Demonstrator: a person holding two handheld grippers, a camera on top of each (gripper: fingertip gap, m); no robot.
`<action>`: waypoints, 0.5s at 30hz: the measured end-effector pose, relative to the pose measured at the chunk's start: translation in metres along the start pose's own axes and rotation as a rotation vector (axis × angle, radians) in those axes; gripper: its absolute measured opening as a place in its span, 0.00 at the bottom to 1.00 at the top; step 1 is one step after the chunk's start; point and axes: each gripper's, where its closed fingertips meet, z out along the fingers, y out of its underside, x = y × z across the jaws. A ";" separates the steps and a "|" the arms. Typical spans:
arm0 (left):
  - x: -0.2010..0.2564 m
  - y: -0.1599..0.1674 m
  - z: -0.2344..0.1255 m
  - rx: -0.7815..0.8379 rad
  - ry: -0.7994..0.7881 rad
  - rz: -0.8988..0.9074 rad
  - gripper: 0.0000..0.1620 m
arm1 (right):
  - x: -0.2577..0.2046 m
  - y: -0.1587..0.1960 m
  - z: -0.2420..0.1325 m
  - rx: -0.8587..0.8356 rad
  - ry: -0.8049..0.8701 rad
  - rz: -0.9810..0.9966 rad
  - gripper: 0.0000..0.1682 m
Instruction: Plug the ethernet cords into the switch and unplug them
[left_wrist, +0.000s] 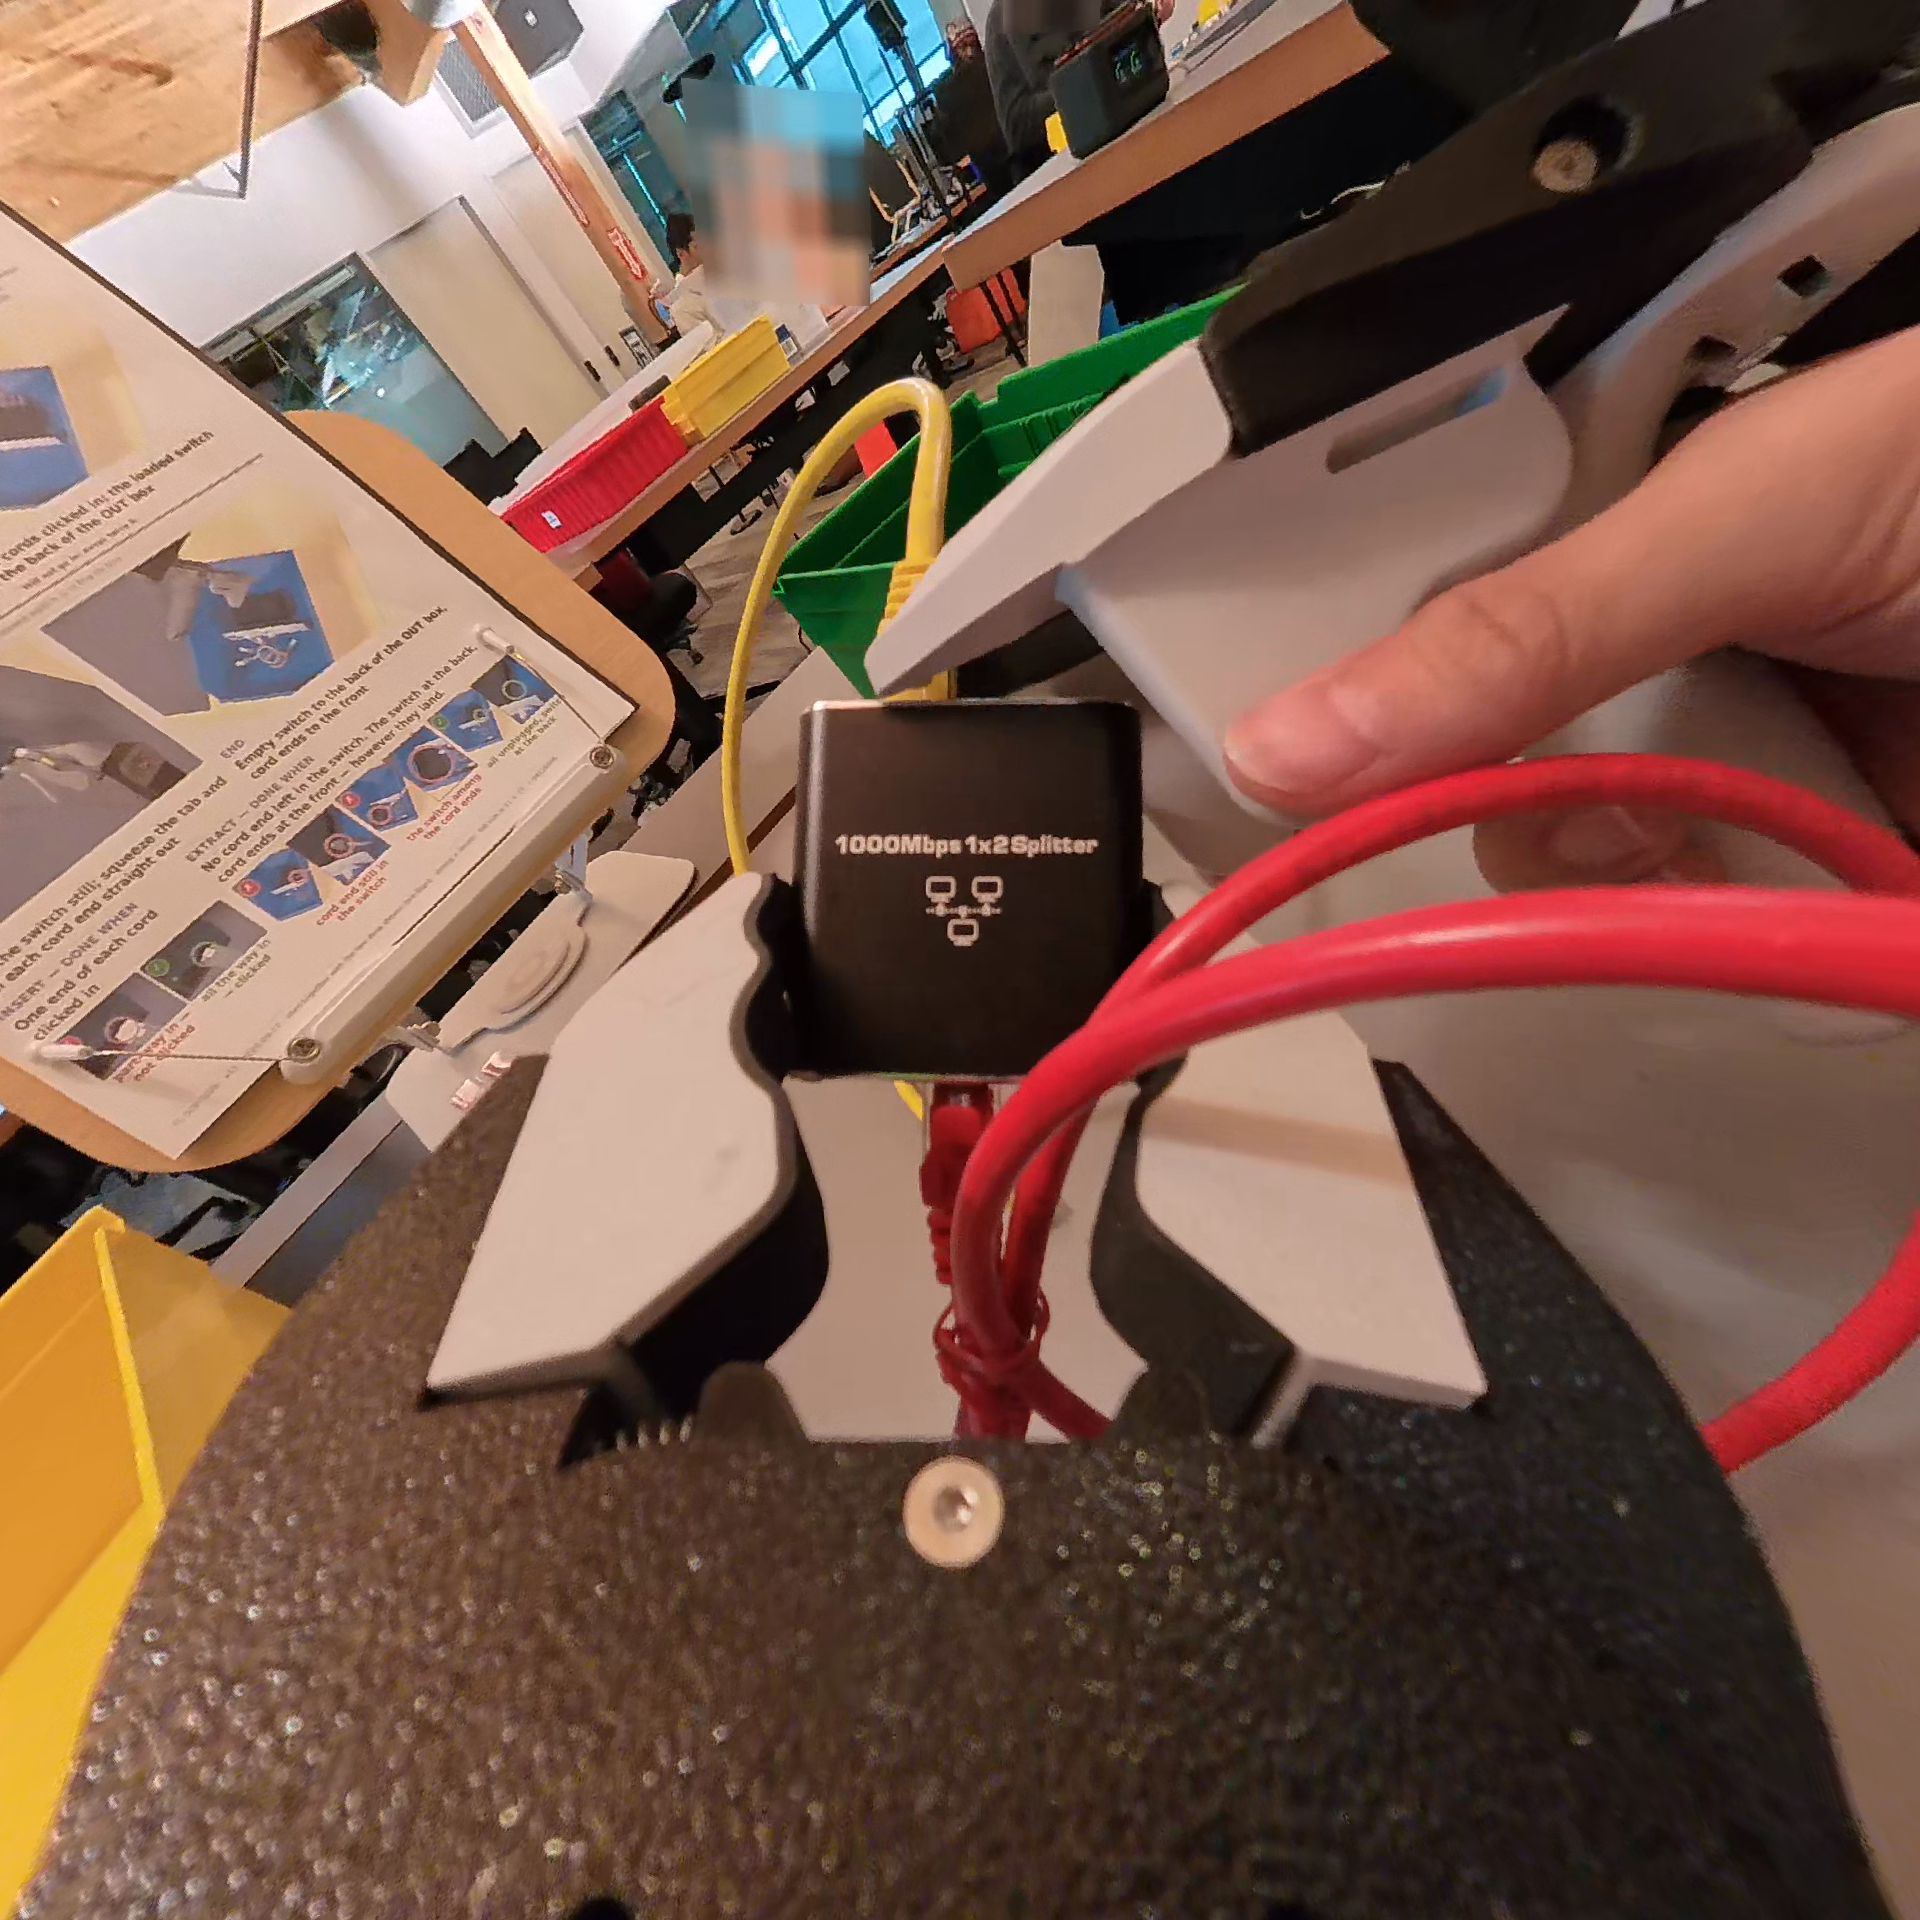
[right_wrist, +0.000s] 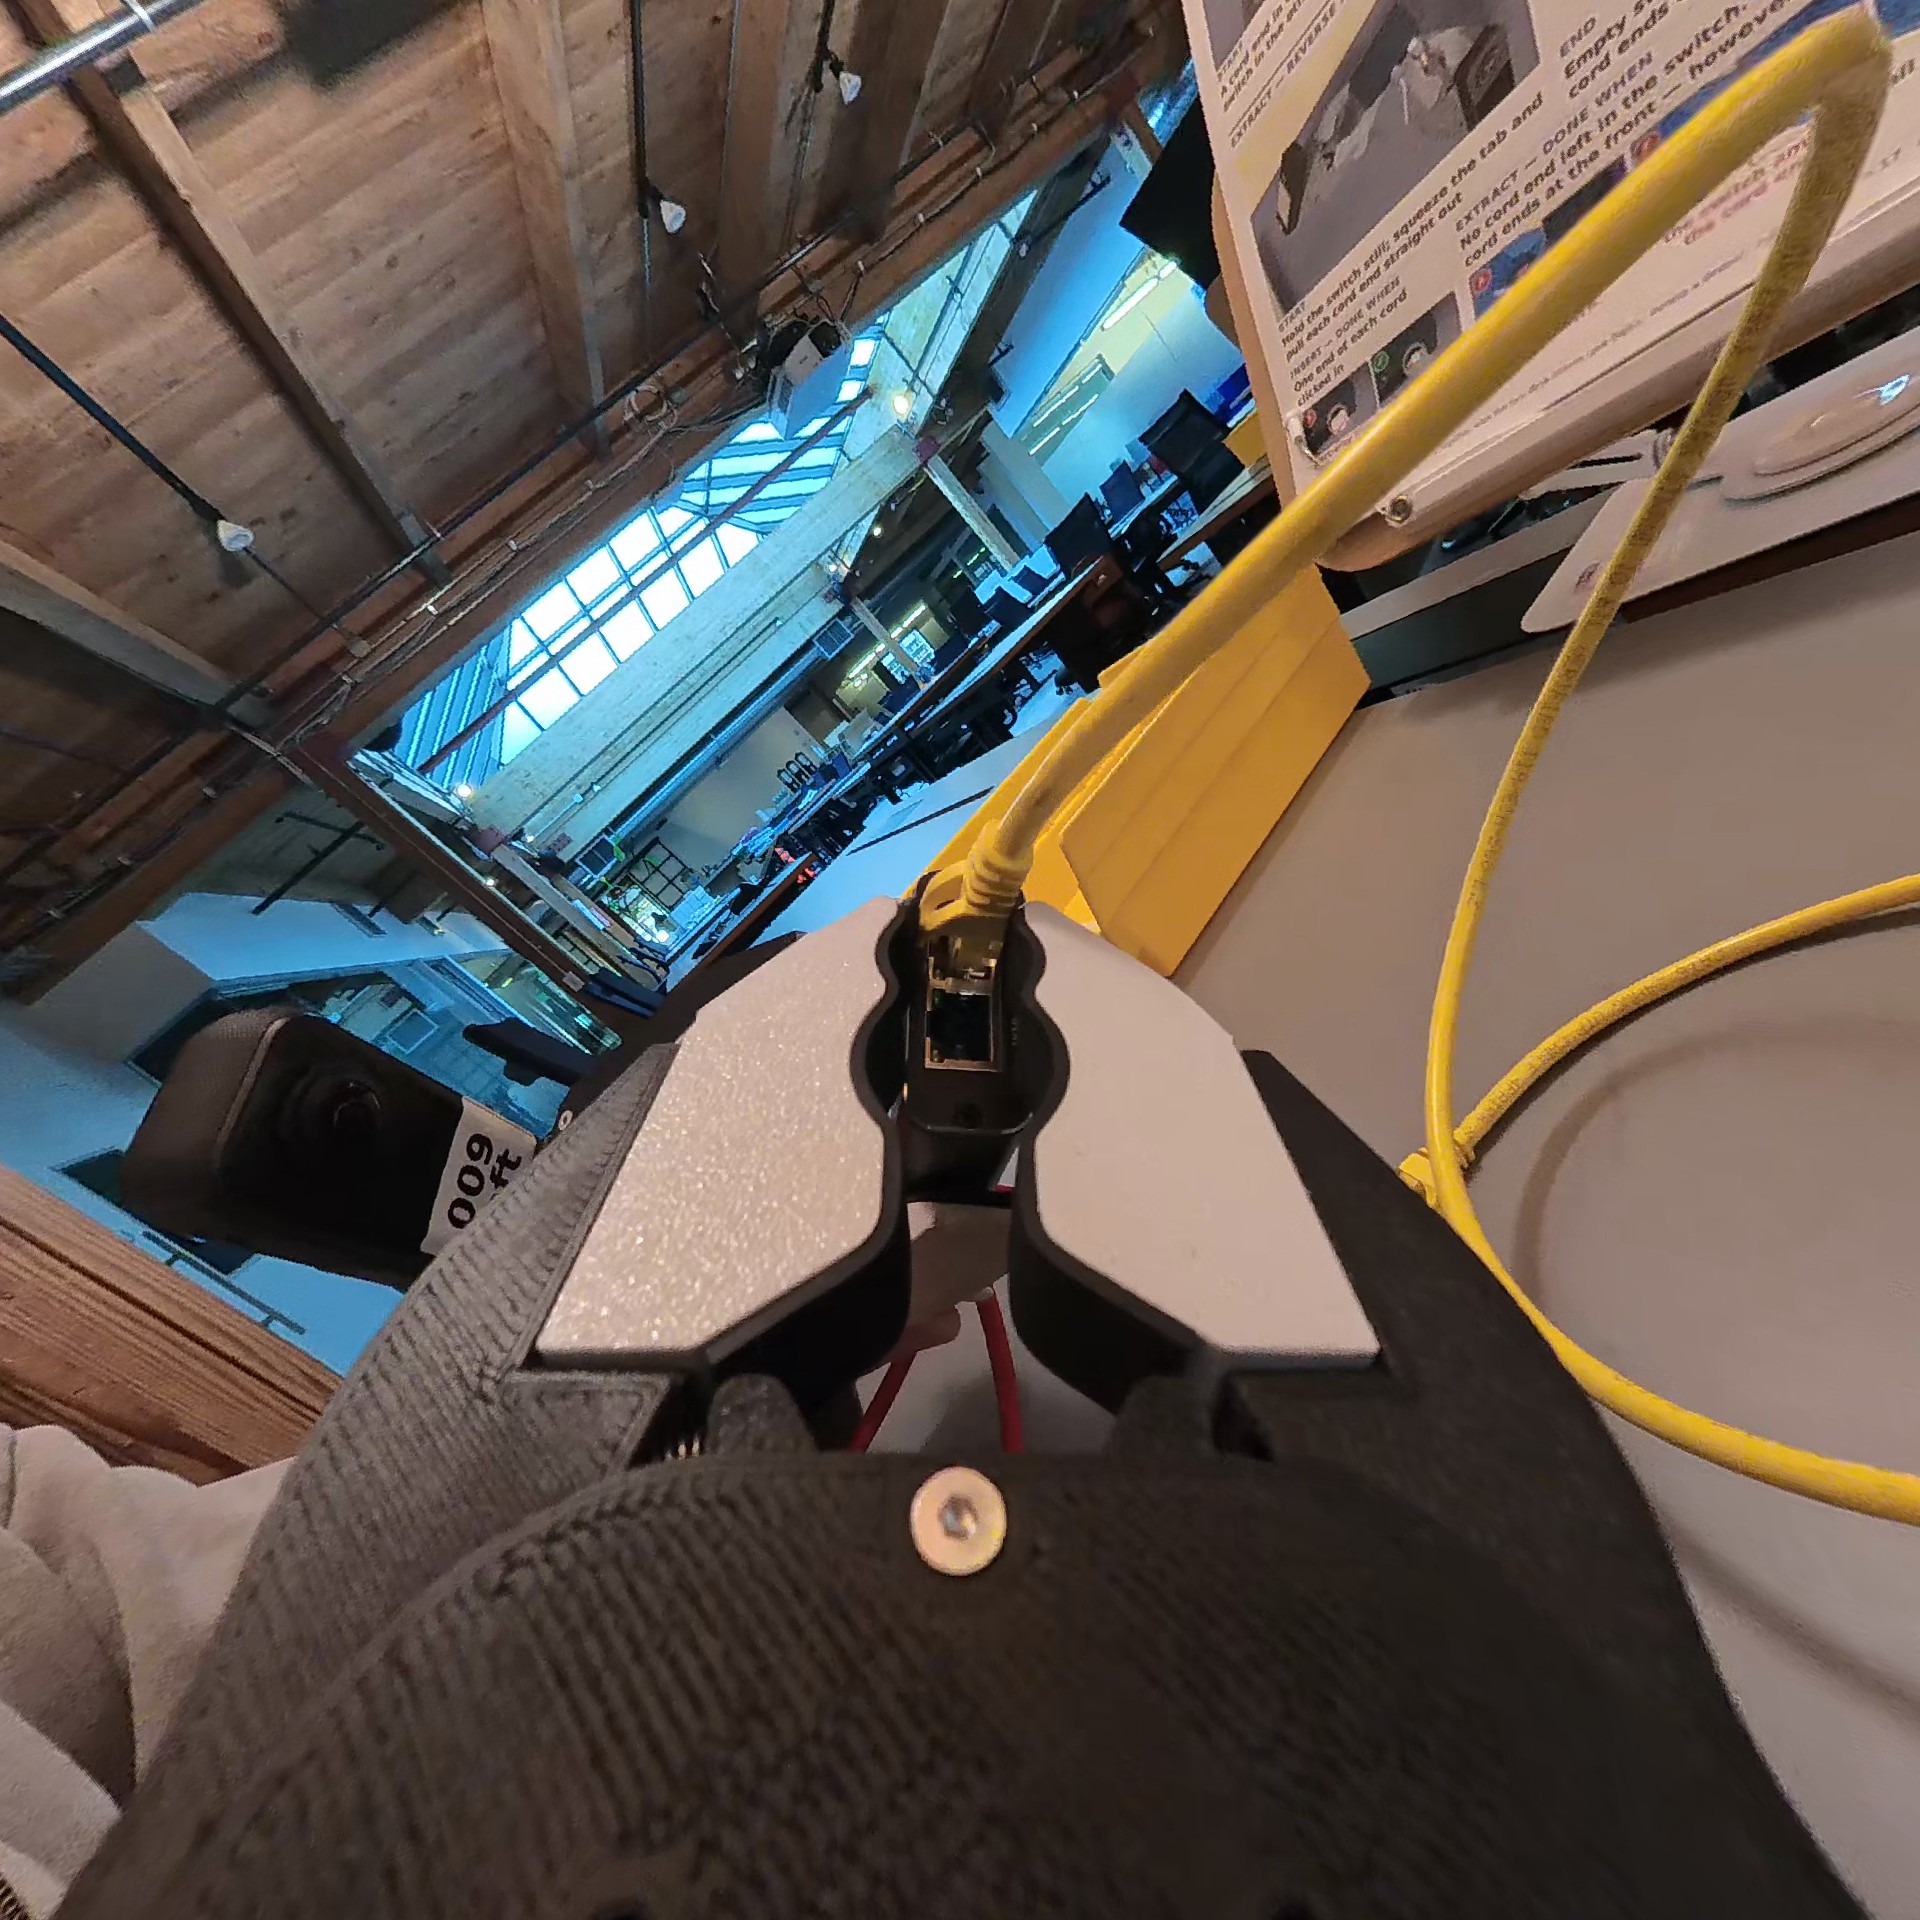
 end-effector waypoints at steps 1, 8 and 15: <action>0.000 0.001 0.000 -0.006 -0.004 0.008 0.39 | 0.001 0.001 0.000 -0.001 0.002 0.006 0.10; 0.002 0.005 0.003 -0.033 -0.017 0.045 0.39 | 0.007 0.003 -0.001 0.011 -0.006 0.042 0.10; 0.002 0.009 0.004 -0.046 -0.023 0.044 0.39 | 0.009 0.005 -0.001 0.019 -0.021 0.060 0.10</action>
